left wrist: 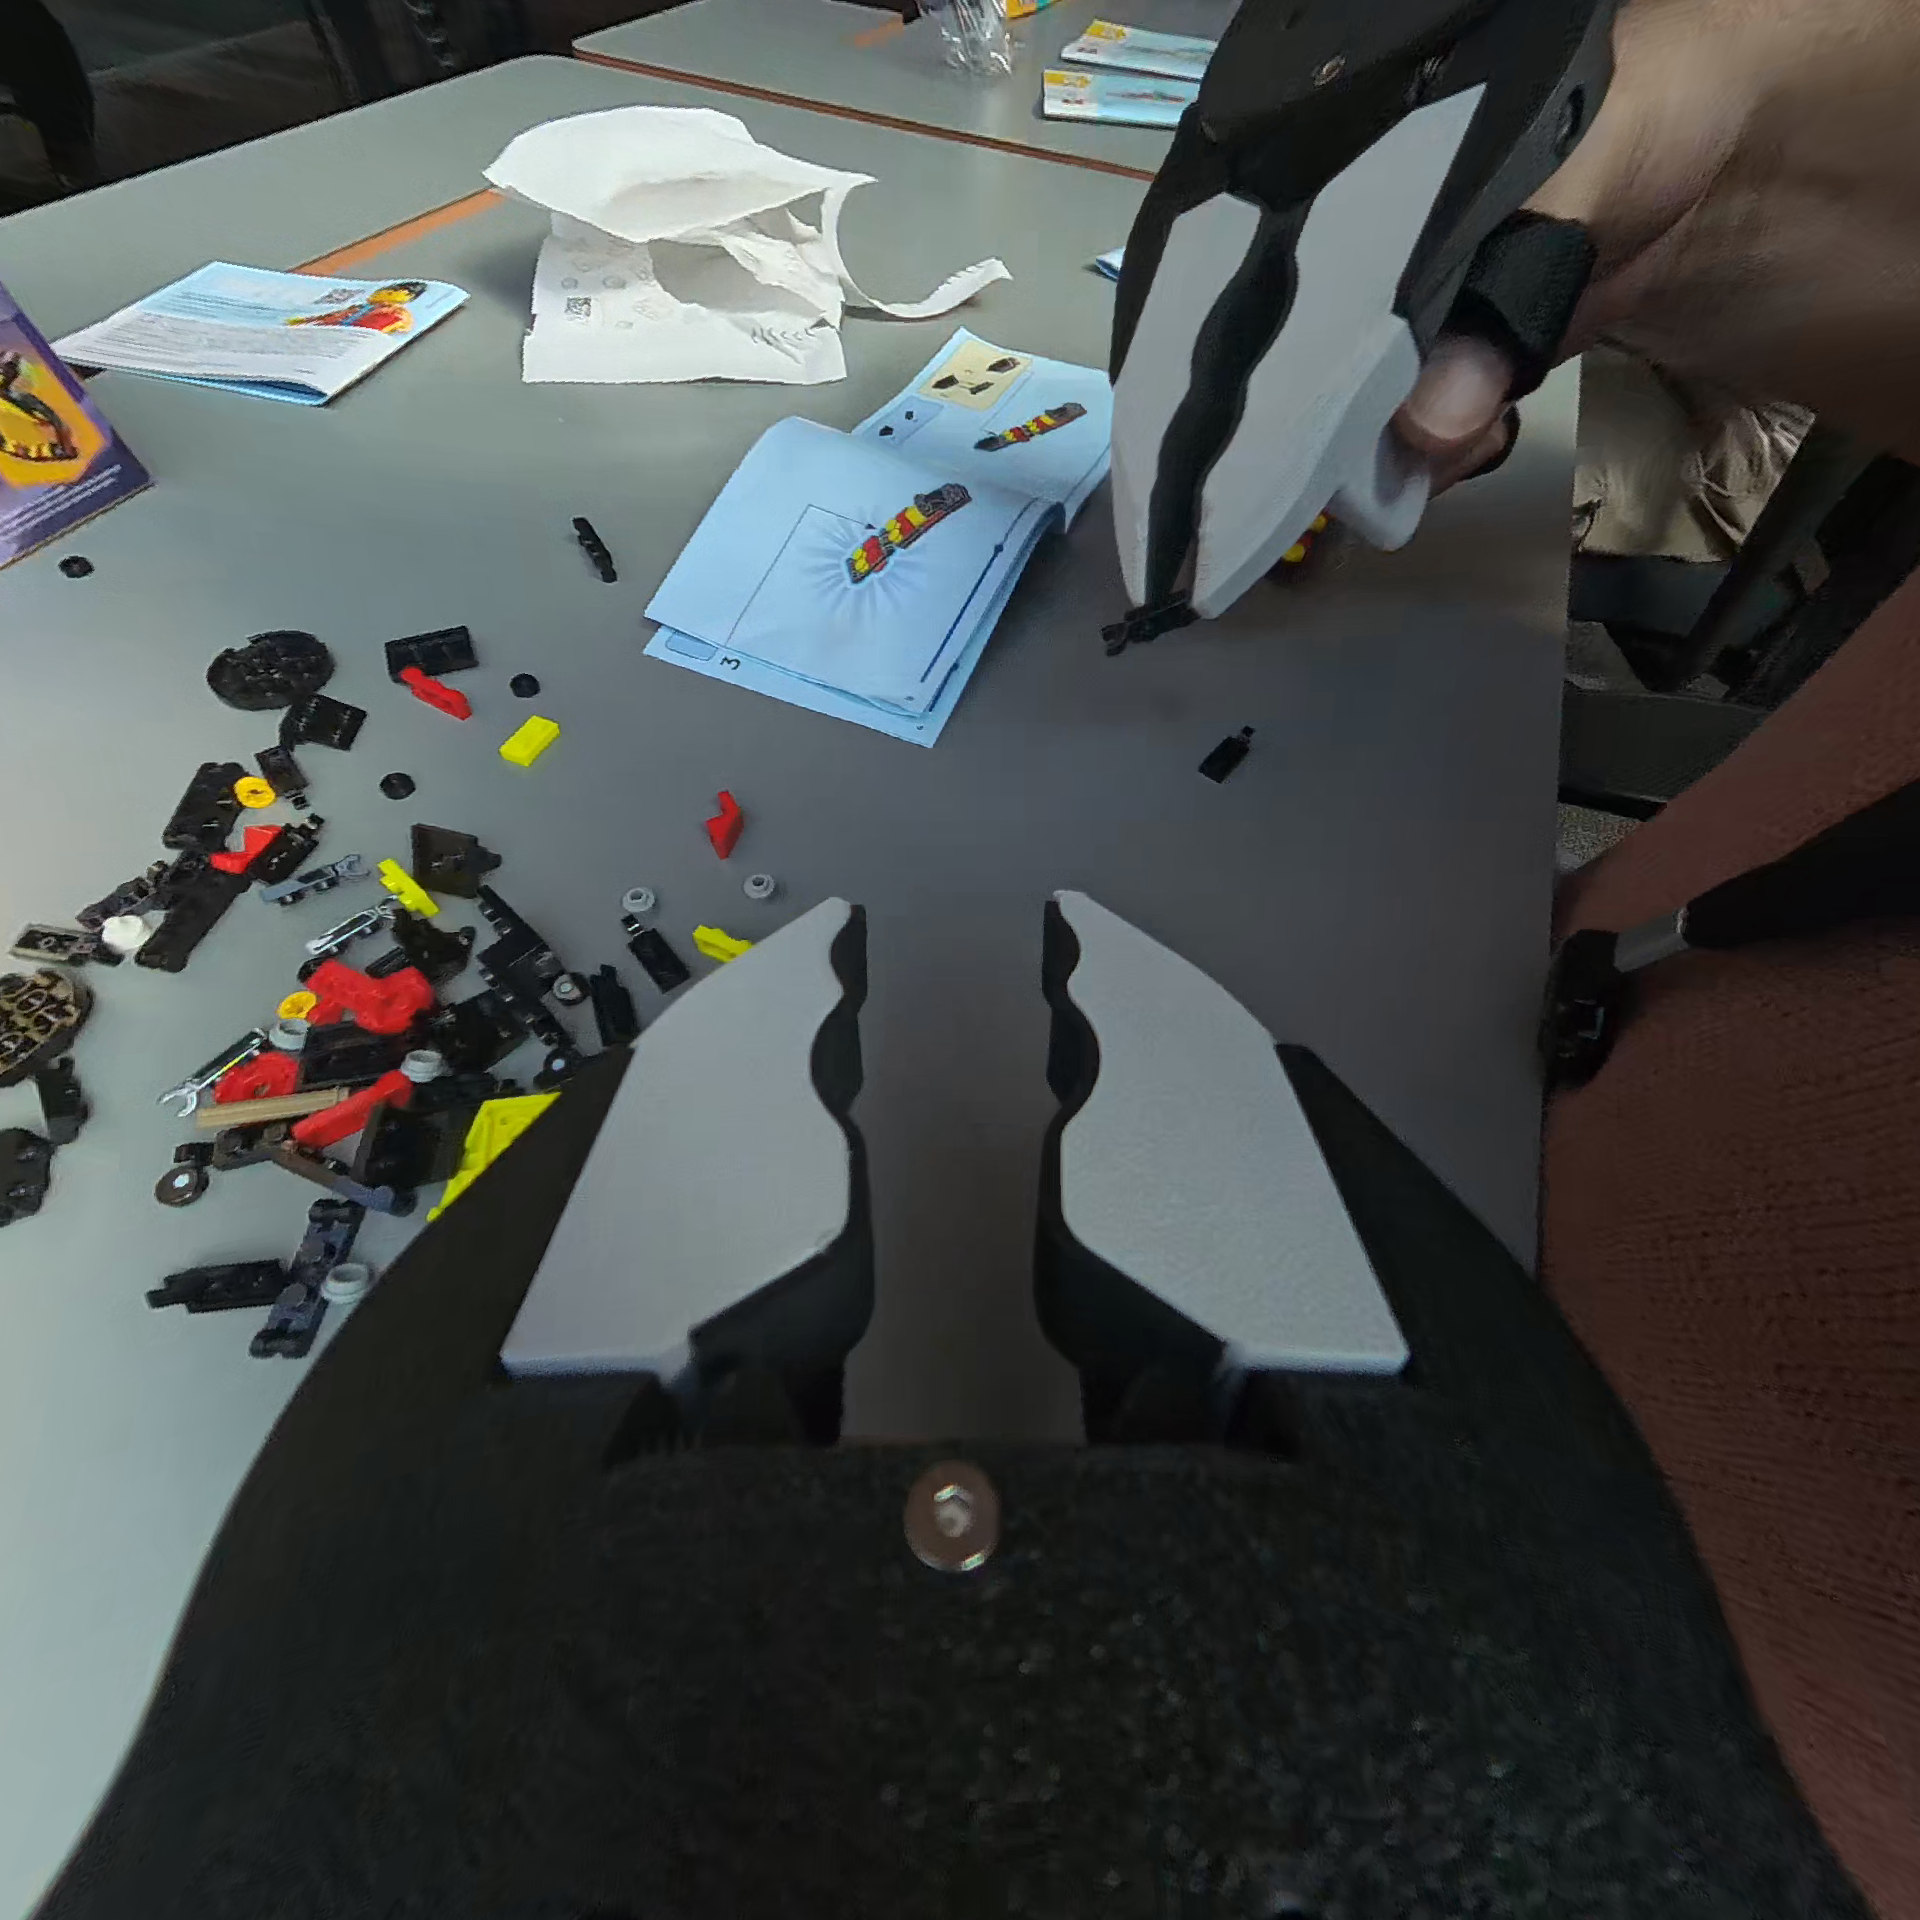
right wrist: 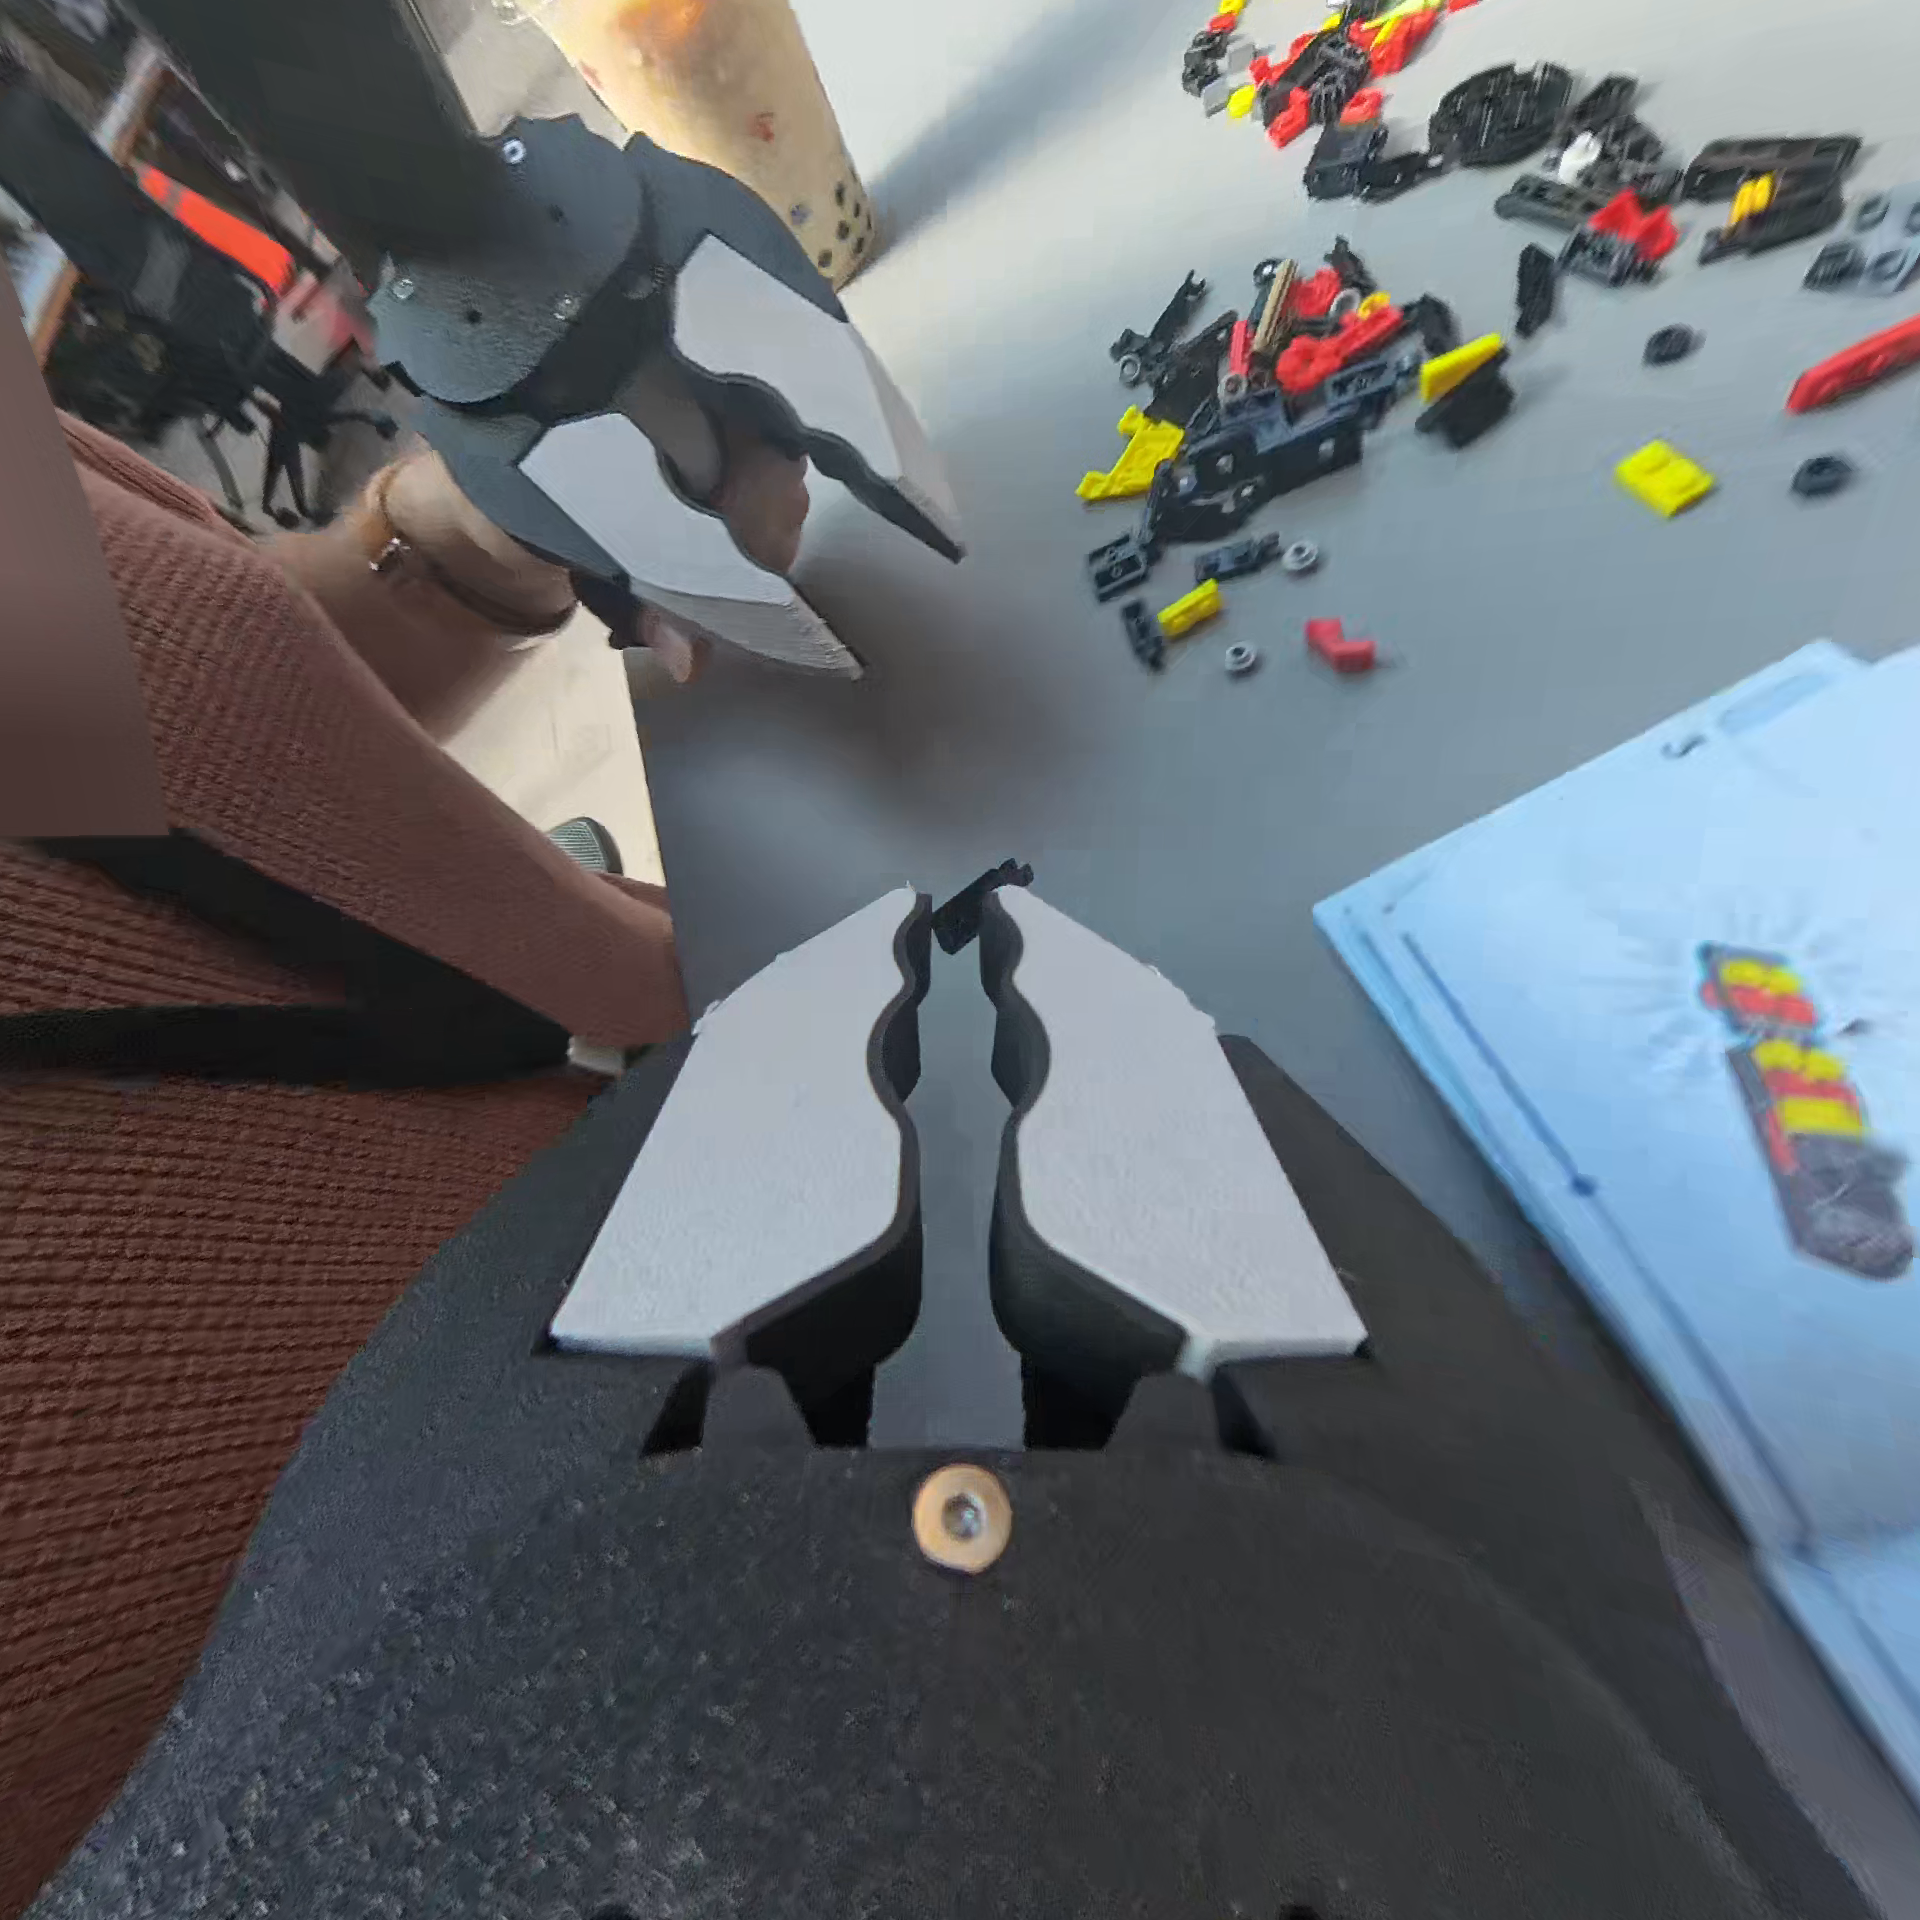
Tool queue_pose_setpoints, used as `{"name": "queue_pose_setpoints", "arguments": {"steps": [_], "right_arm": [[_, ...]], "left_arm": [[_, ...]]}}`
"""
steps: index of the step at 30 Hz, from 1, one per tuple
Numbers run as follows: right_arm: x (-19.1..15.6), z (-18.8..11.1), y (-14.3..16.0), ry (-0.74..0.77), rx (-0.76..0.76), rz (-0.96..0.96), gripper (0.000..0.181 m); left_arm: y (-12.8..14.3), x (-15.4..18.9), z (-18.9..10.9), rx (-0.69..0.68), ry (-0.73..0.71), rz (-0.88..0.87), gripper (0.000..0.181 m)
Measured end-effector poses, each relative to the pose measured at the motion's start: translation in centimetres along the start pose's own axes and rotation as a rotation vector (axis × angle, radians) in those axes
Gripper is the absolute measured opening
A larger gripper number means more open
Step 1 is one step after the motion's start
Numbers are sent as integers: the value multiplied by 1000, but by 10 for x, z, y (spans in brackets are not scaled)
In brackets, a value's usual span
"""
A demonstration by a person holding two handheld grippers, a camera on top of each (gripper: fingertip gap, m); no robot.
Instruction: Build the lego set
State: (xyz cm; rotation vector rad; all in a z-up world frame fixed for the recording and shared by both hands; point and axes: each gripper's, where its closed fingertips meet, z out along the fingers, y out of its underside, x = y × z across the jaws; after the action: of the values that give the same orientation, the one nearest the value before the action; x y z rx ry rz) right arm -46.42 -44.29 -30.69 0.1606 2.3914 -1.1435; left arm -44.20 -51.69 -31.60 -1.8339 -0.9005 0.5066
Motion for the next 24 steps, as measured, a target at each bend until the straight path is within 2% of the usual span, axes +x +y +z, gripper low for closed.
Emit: {"name": "queue_pose_setpoints", "arguments": {"steps": [4,7,10,13,19,24], "right_arm": [[-29,1,51,-6,36,225,8],[-27,5,65,20,89,325,8],[-20,8,80,93,71,359,8],[-18,3,81,92,110,406,8],[-11,-5,89,162,88,391,9],[-22,-12,71,82,177,357,9]], "left_arm": [[10,22,23,-119,94,117,32],[15,37,36,-186,171,151,32],[14,47,42,-216,217,193,32],[10,54,46,-214,252,213,32],[1,67,58,-196,313,226,32],[-4,81,69,-151,334,416,30]]}}
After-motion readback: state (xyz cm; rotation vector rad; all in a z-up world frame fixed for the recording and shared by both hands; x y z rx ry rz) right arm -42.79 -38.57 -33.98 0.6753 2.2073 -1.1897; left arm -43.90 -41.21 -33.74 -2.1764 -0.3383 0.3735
